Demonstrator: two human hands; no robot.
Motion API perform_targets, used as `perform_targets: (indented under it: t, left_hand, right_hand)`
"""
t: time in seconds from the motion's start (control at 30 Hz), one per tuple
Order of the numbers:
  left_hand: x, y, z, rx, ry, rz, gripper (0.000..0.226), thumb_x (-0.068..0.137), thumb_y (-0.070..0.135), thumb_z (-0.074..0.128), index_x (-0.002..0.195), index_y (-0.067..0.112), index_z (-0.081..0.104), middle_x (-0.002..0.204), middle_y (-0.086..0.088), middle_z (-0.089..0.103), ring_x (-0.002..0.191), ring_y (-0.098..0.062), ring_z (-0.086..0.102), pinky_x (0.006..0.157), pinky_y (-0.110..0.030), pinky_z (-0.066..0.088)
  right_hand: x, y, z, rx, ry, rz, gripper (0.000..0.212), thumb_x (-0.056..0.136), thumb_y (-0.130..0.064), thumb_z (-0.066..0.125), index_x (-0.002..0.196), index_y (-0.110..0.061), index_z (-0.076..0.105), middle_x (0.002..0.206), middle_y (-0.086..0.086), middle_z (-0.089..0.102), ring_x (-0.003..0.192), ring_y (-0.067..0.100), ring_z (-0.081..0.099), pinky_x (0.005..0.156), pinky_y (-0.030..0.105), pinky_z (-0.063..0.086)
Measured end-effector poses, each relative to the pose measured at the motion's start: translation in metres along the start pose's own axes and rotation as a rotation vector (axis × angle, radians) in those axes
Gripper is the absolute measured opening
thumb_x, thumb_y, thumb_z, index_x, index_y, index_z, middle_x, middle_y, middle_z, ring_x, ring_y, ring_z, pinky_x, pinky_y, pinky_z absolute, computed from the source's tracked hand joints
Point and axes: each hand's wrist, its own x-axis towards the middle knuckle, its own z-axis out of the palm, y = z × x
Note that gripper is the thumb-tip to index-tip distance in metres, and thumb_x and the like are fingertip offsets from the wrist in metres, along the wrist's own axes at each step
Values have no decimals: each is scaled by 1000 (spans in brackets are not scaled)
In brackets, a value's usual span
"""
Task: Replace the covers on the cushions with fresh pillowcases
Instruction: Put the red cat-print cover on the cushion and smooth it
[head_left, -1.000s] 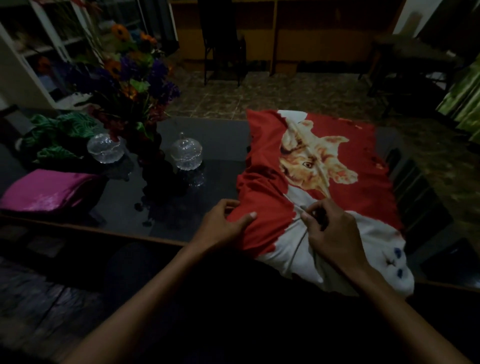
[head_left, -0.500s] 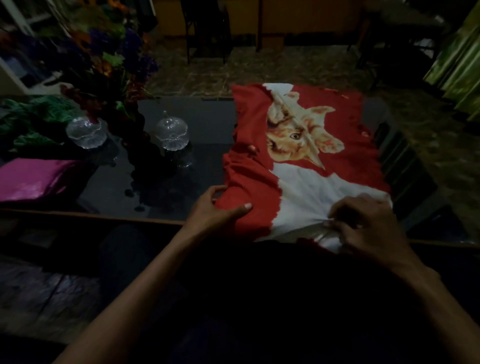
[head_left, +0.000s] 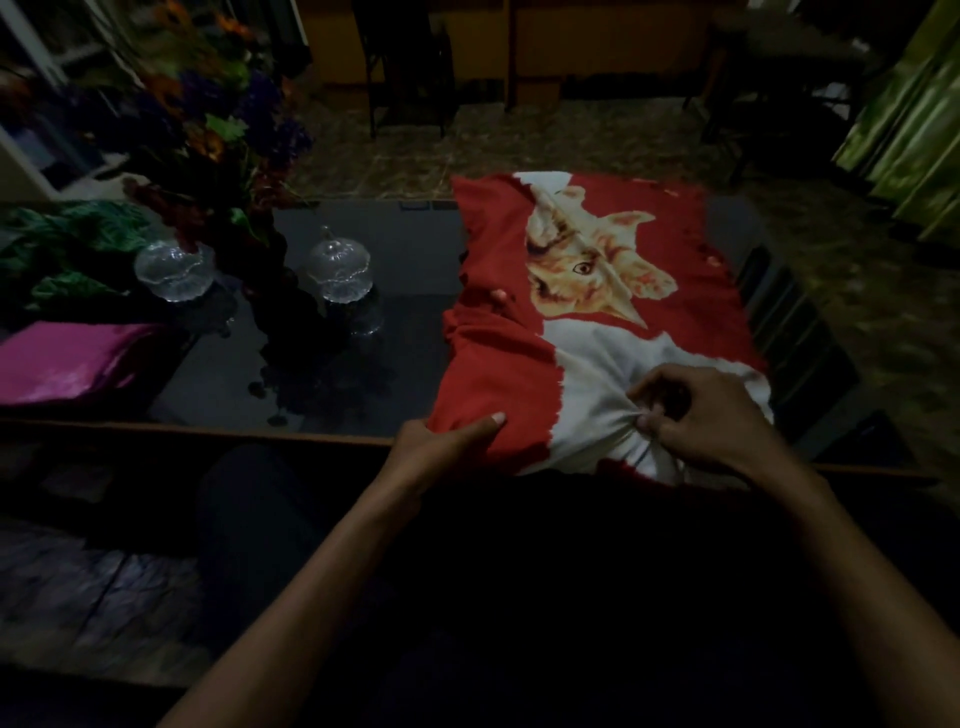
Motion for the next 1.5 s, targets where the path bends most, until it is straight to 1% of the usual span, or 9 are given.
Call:
perform_targets:
  t: [0.13, 0.2, 0.33, 0.53, 0.8, 0.97, 1.13, 1.33, 1.5]
  left_hand:
    - [-5, -10, 5, -129, 6, -3, 57, 64, 32, 94, 108, 2, 73, 93, -8, 78, 86, -22, 76, 84, -41, 61]
    - [-5, -15, 11, -171, 77, 24, 58, 61, 31, 95, 107, 3, 73, 92, -8, 78, 85, -22, 76, 85, -42, 61]
    - [-3, -27, 19, -188, 267, 88, 53, 59, 30, 95, 102, 7, 74, 89, -4, 77, 81, -18, 74, 79, -36, 62]
    - [5, -29, 26, -198, 298, 173, 52, 55, 40, 90, 94, 9, 77, 82, -2, 77, 78, -18, 75, 77, -41, 62]
    - [20, -31, 8, -105, 155, 132, 73, 43, 62, 92, 97, 15, 78, 86, 3, 78, 83, -13, 75, 84, -41, 61]
    - [32, -5, 6, 72, 49, 77, 85, 30, 67, 93, 94, 13, 79, 84, 3, 78, 80, -12, 75, 82, -39, 62]
    - [39, -4, 7, 101, 61, 61, 84, 32, 67, 92, 94, 13, 78, 84, 4, 77, 77, -11, 75, 81, -38, 62]
    - [43, -6, 2, 166, 18, 82, 94, 25, 77, 87, 96, 15, 78, 87, 5, 78, 81, -12, 75, 83, -41, 61]
    - [43, 9, 2, 259, 28, 65, 93, 40, 76, 84, 104, 11, 73, 99, -2, 75, 87, -17, 73, 82, -35, 61]
  right_hand:
    - [31, -38, 15, 53, 88, -32, 16, 76, -39, 81, 91, -37, 76, 79, -19, 71, 75, -2, 66, 72, 27, 56]
    - [48, -58, 36, 43, 177, -92, 29, 77, -50, 79, 100, -33, 77, 86, -15, 73, 80, 4, 67, 74, 28, 55]
    - [76, -71, 62, -105, 152, -80, 25, 81, -41, 79, 103, -31, 75, 93, -11, 76, 91, 14, 70, 75, 31, 54]
    - [87, -64, 51, -26, 155, -15, 13, 80, -26, 79, 80, -37, 72, 76, -15, 69, 79, 9, 68, 71, 31, 54]
    - [99, -57, 50, -4, 157, 15, 26, 81, -33, 81, 105, -29, 71, 88, -10, 72, 84, 10, 67, 75, 31, 53]
    - [101, -62, 49, 20, 182, 37, 17, 79, -14, 77, 86, -28, 72, 74, -12, 70, 72, 6, 66, 66, 28, 54]
    - [118, -34, 18, -10, 361, 75, 28, 73, 3, 64, 71, -25, 63, 71, -6, 66, 75, 24, 67, 65, 35, 54]
    - [121, -37, 38, 9, 306, 113, 7, 85, -24, 66, 91, -29, 66, 90, -5, 69, 87, 19, 65, 80, 38, 54]
    - [150, -52, 53, 78, 371, 16, 23, 87, -29, 74, 109, -24, 71, 103, -2, 71, 92, 16, 67, 81, 30, 53]
